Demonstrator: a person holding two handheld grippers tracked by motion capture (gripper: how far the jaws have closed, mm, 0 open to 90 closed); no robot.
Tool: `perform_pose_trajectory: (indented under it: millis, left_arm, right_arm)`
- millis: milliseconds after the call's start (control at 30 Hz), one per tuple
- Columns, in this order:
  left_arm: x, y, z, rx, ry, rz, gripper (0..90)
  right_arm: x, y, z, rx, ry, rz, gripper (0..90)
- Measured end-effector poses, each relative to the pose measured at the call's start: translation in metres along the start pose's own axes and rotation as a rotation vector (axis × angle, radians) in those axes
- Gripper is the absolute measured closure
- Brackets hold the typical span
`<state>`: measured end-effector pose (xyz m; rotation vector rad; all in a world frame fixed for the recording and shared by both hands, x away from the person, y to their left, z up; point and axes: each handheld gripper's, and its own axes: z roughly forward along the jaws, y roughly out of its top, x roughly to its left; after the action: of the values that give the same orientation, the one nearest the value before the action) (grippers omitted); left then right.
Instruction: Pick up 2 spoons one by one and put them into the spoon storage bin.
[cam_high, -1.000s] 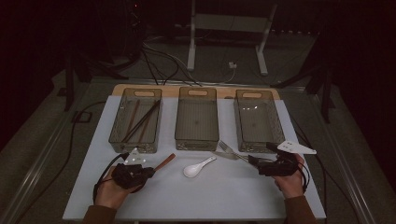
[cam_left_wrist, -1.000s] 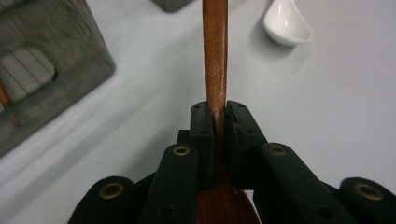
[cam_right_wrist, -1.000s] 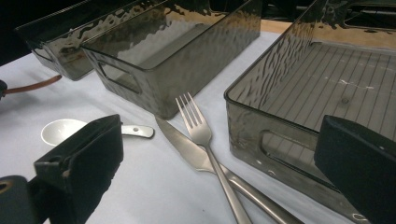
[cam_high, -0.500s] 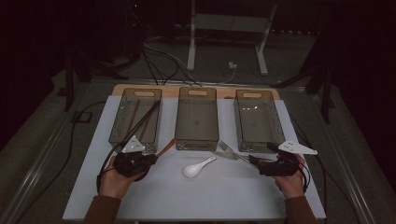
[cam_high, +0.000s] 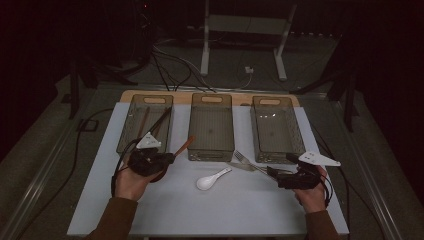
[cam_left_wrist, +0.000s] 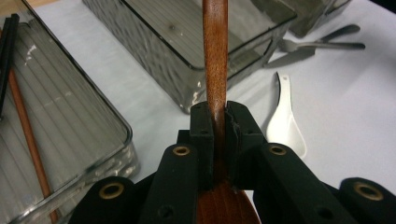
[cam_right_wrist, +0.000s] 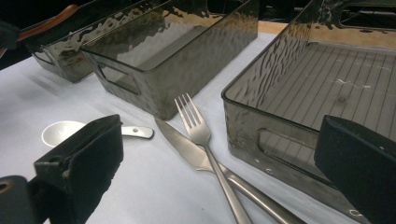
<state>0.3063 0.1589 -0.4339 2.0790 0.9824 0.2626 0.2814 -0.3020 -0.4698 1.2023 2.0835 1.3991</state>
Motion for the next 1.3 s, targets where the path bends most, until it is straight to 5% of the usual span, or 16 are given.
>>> perform_pose_trajectory:
  millis: [1300]
  left_arm:
    - [0.003, 0.061, 0.031, -0.045, 0.015, -0.054, 83.6]
  right_arm:
    - [-0.001, -0.001, 0.001, -0.001, 0.002, 0.003, 1.8]
